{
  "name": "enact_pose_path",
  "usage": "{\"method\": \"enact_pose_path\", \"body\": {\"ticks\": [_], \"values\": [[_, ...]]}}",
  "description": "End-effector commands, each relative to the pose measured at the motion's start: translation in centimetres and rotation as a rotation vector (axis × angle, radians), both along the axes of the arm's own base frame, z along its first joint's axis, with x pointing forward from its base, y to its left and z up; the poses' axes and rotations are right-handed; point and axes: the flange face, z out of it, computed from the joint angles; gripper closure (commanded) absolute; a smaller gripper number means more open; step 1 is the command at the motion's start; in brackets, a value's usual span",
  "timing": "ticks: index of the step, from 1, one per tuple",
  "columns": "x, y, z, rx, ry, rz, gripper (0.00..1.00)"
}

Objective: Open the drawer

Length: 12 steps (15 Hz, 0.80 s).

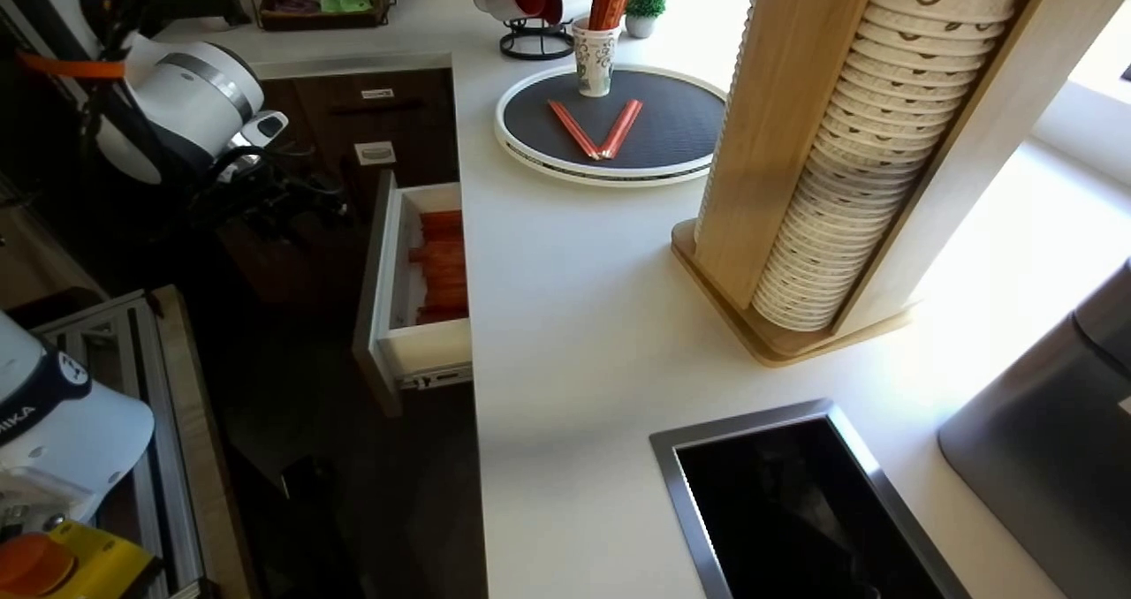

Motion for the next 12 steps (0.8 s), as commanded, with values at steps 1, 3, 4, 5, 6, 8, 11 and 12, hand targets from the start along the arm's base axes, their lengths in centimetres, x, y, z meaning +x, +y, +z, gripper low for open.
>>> {"method": "enact_pose_path", "body": {"ticks": [1,3,4,5,6,8,11,12], "values": [[-3.3,-0.2,2.4,0.015,0.001,-0.014,0.00],[-5.2,-0.5,4.2,0.090,0.023,-0.070,0.00],[-6.2,-0.7,5.3,0.146,0.036,-0.099,0.00],[-4.0,2.0,4.8,0.194,0.047,-0.132,0.00],[-4.2,2.0,5.8,0.235,0.043,-0.168,0.00],[-3.1,2.3,7.5,0.300,0.006,-0.244,0.00],[-3.2,1.4,9.7,0.390,-0.002,-0.343,0.00],[-1.6,2.8,9.3,0.404,0.006,-0.384,0.00]]}}
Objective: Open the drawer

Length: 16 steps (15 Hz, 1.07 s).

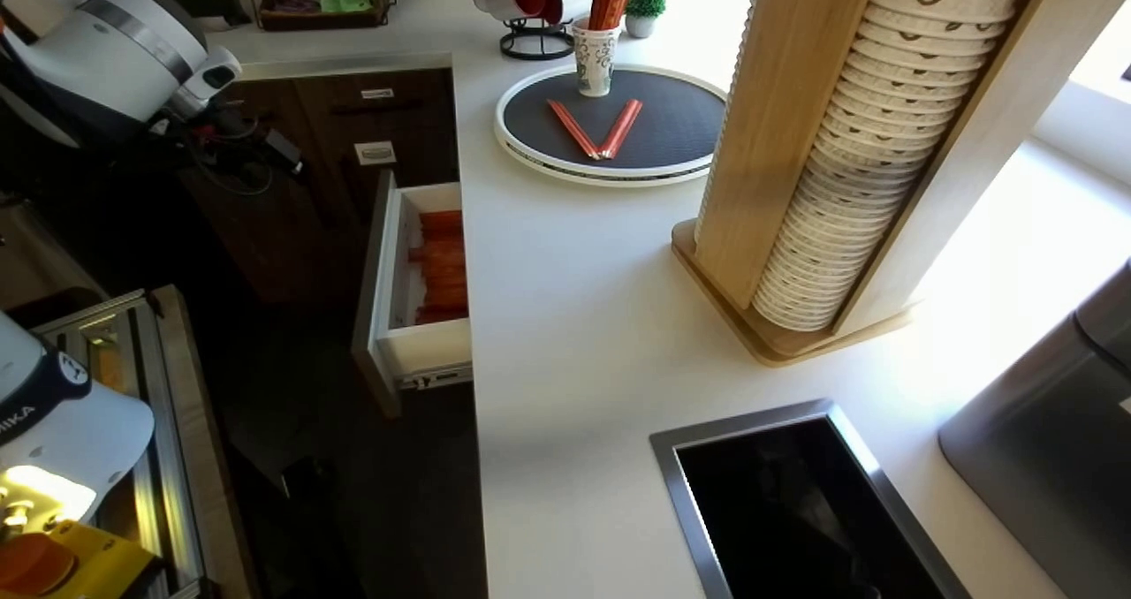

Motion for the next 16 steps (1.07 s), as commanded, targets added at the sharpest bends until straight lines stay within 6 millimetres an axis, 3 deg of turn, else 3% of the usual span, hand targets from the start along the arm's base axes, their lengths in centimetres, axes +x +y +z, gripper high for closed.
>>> {"method": "enact_pose_path", "body": {"ticks": [1,3,4,6,12,16], "values": [[1.0,0.2,1.5,0.077,0.004,-0.140,0.00],[1.4,0.5,2.6,0.106,-0.010,-0.173,0.00],[-0.1,-1.0,3.4,0.115,-0.012,-0.193,0.00],[1.7,0.8,3.3,0.127,-0.001,-0.225,0.00],[1.1,3.3,3.3,0.149,0.096,-0.239,0.00],[-0.2,5.0,5.0,0.207,0.139,-0.252,0.00]]}}
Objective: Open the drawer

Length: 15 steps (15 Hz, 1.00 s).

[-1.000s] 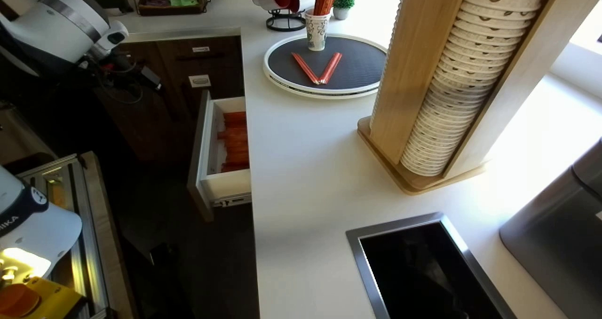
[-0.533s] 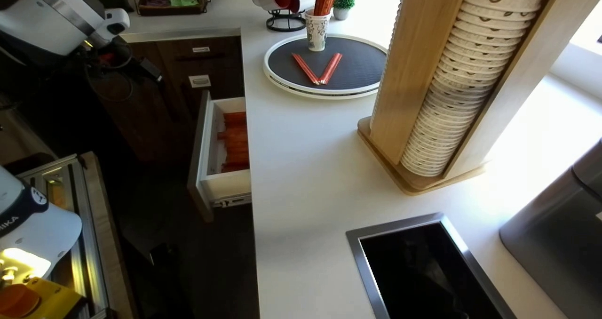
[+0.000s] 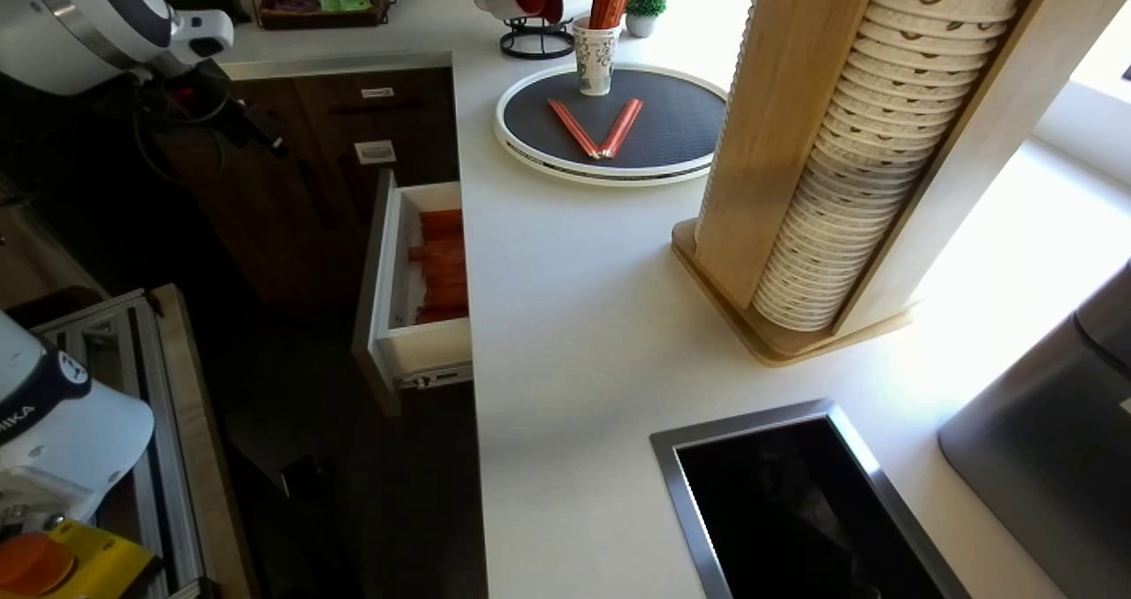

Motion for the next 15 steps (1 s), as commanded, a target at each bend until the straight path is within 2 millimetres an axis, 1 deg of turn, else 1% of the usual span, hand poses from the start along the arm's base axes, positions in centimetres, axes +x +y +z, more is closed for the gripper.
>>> {"method": "enact_pose_path", "body": {"ticks": [1,4,7,9,11,12,13,14,15], "values": [[-1.4,1.1,1.6,0.057,0.027,-0.005,0.00],[-2.6,2.7,3.8,0.118,0.073,-0.039,0.00],[-4.8,3.6,7.0,0.177,0.146,-0.051,0.00],[-6.2,3.0,9.8,0.207,0.174,-0.057,0.00],[-6.3,2.1,12.8,0.219,0.112,-0.149,0.00],[-5.4,3.8,10.3,0.212,0.150,-0.085,0.00],[-5.6,3.4,11.8,0.220,0.132,-0.104,0.00],[-5.7,3.0,12.9,0.226,0.115,-0.115,0.00],[-5.9,2.7,13.4,0.229,0.104,-0.120,0.00]]}}
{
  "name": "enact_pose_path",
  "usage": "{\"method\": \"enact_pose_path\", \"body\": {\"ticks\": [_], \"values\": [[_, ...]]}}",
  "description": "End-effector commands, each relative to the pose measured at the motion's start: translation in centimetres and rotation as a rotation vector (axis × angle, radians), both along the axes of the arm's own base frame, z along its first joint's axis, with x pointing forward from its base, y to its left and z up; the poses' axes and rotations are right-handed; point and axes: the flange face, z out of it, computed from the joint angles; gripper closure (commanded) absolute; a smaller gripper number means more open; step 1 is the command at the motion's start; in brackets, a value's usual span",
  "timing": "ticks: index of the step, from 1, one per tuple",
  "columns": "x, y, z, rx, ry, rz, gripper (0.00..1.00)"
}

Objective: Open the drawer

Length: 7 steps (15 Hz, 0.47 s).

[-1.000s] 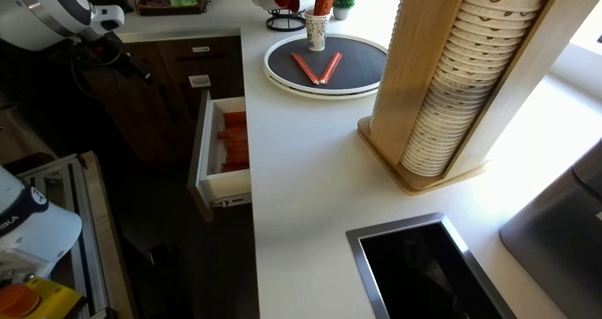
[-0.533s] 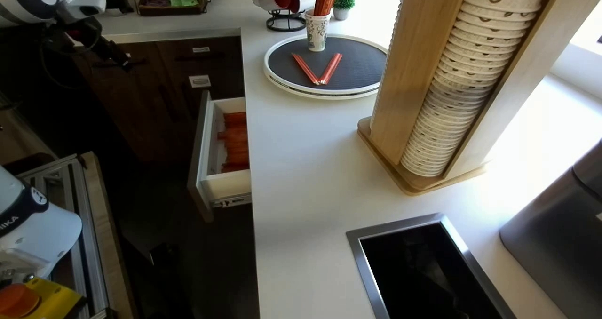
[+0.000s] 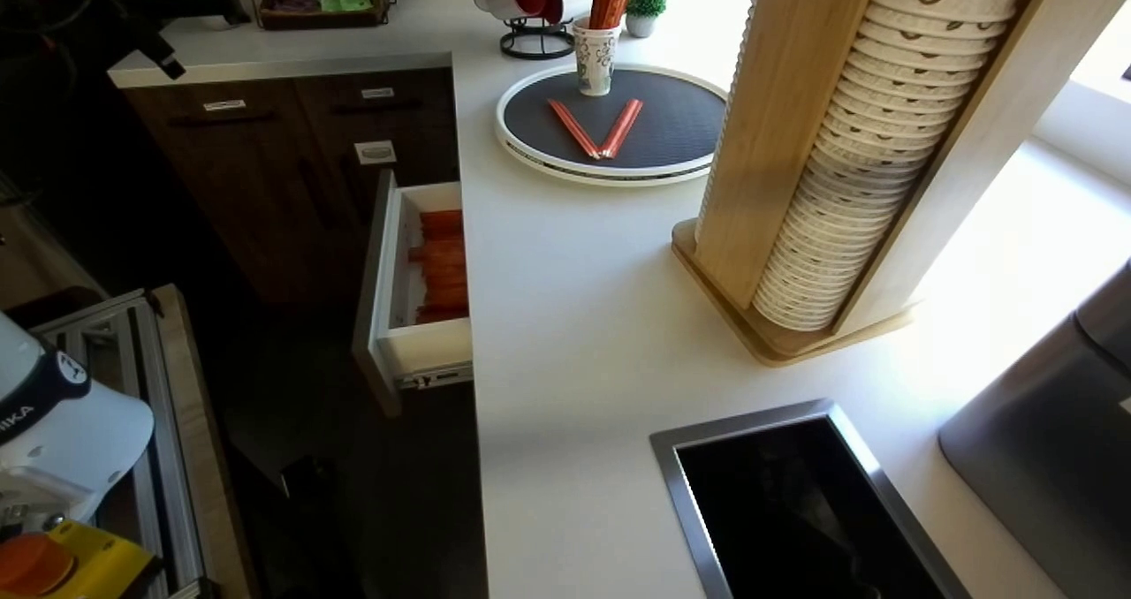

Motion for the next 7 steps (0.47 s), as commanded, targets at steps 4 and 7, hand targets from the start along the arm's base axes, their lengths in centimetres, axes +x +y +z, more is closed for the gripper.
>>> {"method": "enact_pose_path", "body": {"ticks": [4,7], "values": [[0.05,-0.32,-0.04,-0.004,0.000,-0.008,0.00],[0.08,-0.34,-0.09,-0.004,0.001,-0.009,0.00]]}}
